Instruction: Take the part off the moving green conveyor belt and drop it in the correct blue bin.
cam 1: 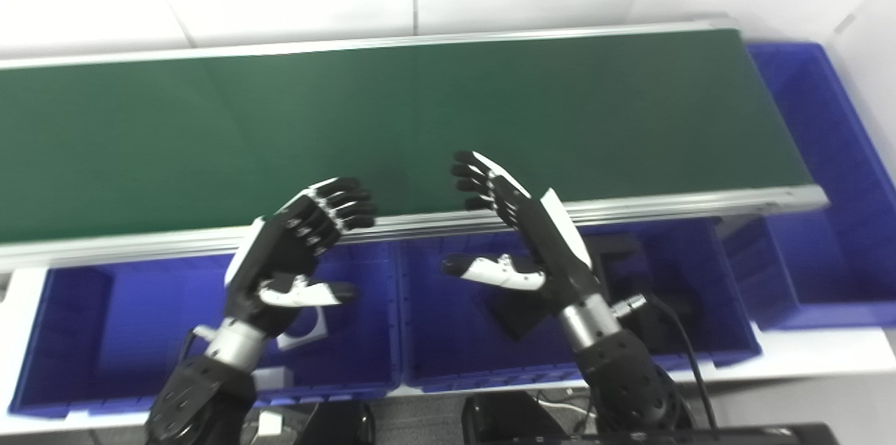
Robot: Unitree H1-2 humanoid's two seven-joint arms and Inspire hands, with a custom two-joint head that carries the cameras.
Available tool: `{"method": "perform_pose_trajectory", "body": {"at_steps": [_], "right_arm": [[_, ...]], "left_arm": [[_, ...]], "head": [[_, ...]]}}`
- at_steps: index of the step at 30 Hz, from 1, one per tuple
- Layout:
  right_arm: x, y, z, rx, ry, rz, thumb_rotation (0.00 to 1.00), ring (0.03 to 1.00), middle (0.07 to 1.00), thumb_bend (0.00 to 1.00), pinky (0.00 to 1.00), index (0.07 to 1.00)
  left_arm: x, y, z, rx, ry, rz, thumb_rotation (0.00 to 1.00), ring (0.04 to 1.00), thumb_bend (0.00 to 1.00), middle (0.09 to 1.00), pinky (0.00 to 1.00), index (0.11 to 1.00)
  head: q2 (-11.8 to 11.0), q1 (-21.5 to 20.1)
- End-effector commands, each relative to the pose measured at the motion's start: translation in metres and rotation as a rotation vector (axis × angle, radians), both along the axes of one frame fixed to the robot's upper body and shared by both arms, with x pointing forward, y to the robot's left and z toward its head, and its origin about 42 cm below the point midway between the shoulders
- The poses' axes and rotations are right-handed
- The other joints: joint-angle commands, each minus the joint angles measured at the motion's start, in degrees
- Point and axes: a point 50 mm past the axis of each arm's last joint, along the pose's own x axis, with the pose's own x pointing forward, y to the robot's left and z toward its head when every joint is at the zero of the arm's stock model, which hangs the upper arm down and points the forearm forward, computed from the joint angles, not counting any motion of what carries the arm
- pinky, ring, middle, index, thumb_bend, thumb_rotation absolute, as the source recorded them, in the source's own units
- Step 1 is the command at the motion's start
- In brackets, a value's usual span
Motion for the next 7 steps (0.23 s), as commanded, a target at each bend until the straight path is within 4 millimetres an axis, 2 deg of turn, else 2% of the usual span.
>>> {"method": "perform_pose_trajectory", "body": {"at_steps": [1, 2, 6, 7], "right_arm": [[0.001, -0.002, 0.009, 0.043, -0.086, 0.02, 0.62, 0.81, 0.847, 0.81, 0.72, 0.888], [0.0, -0.003, 0.006, 0.05, -0.081, 0.022, 0.62, 0.808, 0.845, 0.81, 0.72, 0.887], [-0.005, -0.006, -0.007, 0.081, -0.067, 0.021, 0.61, 0.803, 0.839, 0.75, 0.72, 0.879], [-0.006, -0.007, -0.01, 0.086, -0.068, 0.021, 0.57, 0.795, 0.829, 0.74, 0.71, 0.866]], "left_arm": [[0.0, -0.004, 0.006, -0.004, -0.059, 0.018, 0.09, 0.745, 1.0, 0.762, 0.74, 0.757], [-0.002, -0.006, 0.005, -0.002, -0.058, 0.02, 0.09, 0.747, 1.0, 0.764, 0.74, 0.759], [-0.006, -0.013, 0.002, 0.007, -0.059, 0.031, 0.1, 0.758, 0.99, 0.779, 0.75, 0.768], [-0.007, -0.014, 0.002, 0.008, -0.059, 0.034, 0.11, 0.763, 0.99, 0.786, 0.75, 0.773]], "head": [[-0.87, 1.56], [-2.0, 3.32], [-3.34, 5.21], [-3.34, 5.21]]}}
